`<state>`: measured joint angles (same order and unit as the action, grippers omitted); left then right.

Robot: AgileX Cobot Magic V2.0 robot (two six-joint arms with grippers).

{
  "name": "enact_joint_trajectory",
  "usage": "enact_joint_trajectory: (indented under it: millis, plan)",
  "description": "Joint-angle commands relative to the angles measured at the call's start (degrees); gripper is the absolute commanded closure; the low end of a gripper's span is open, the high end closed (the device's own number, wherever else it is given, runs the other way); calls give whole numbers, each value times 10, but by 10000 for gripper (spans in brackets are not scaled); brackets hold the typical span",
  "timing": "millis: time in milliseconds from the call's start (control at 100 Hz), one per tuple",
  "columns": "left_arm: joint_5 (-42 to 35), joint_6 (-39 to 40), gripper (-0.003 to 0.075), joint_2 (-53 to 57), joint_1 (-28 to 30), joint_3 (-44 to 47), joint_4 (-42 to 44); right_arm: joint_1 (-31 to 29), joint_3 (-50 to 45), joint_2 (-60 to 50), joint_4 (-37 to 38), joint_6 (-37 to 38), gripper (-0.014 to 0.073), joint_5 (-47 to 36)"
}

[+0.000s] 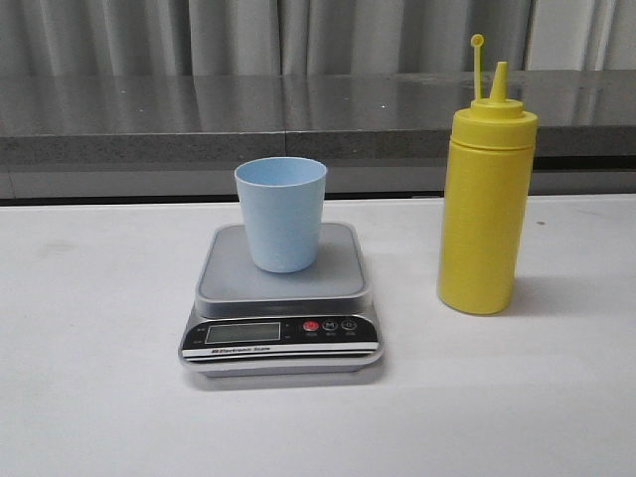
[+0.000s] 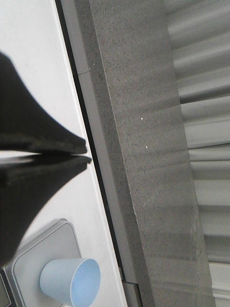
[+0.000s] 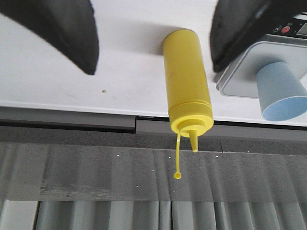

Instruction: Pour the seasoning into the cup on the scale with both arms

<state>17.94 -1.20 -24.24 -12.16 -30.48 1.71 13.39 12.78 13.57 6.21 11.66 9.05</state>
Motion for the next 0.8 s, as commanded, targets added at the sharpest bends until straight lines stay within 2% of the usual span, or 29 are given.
enact_joint_trajectory:
  millis: [0,80,180,790]
  plan:
    - [-47,6,738,-4,1,-16,0,-3,21,4,2,-5,318,-38]
    - [-47,6,738,-4,1,-16,0,-3,21,4,2,-5,515,-38]
    - [-47,6,738,-4,1,-16,0,-3,21,4,2,-5,721,-39]
    - [-47,6,738,-4,1,-16,0,-3,21,4,2,-5,714,-38]
